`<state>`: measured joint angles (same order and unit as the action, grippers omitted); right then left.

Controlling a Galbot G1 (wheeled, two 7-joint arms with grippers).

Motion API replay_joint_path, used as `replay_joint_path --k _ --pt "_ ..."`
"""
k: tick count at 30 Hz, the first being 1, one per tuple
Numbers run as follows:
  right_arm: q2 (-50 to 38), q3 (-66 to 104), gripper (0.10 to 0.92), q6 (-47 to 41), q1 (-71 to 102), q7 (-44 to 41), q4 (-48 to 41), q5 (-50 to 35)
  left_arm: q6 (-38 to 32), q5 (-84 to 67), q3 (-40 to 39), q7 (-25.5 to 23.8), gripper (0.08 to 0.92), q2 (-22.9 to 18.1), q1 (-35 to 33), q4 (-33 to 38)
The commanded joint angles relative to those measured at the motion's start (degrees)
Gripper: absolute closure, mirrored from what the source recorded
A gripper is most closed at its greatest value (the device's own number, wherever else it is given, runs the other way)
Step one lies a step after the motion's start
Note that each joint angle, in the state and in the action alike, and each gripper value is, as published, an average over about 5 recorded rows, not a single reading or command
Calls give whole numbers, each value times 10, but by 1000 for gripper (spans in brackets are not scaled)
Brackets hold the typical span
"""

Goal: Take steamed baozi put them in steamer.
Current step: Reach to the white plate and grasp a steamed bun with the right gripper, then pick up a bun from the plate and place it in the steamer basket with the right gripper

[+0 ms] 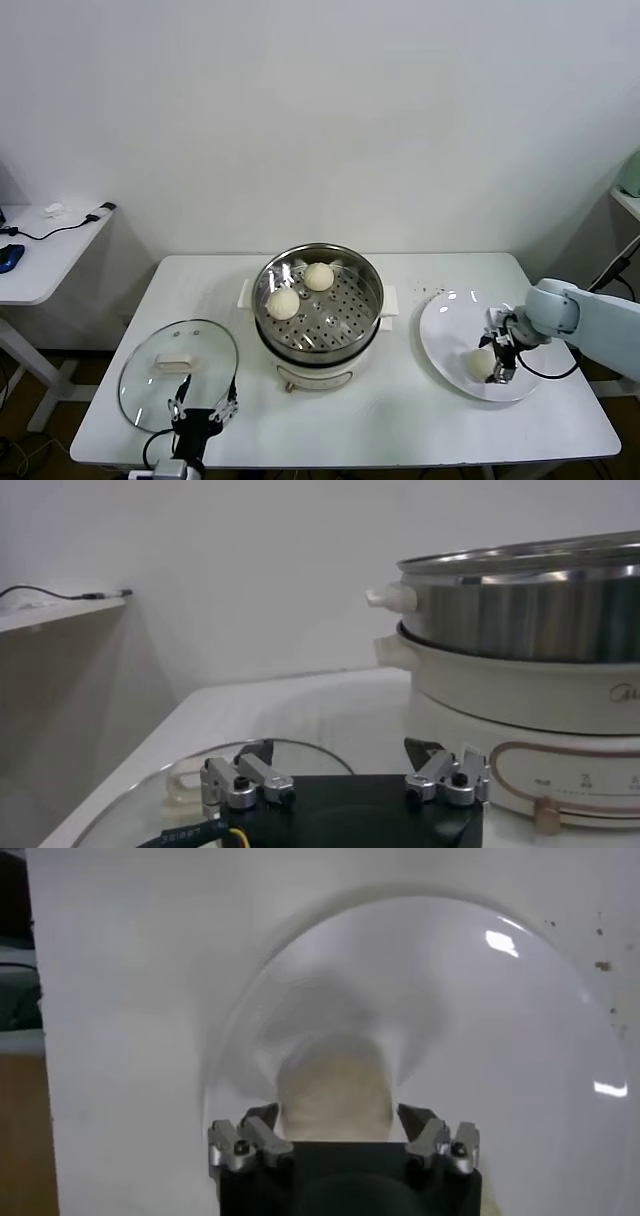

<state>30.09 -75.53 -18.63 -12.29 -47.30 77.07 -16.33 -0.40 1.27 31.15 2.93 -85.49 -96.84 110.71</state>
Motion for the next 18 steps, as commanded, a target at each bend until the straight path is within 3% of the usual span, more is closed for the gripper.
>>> replay_joint_path --k 1,11,18 --pt "4 8 272 -1 1 -3 -5 5 0 2 -1 0 177 -3 -1 1" --pt "-11 -49 352 35 -121 -64 20 -29 0 5 -4 0 177 -5 -3 5" --pt "40 -88 363 131 -308 -160 31 -25 2 8 -9 -1 177 -5 -4 11"
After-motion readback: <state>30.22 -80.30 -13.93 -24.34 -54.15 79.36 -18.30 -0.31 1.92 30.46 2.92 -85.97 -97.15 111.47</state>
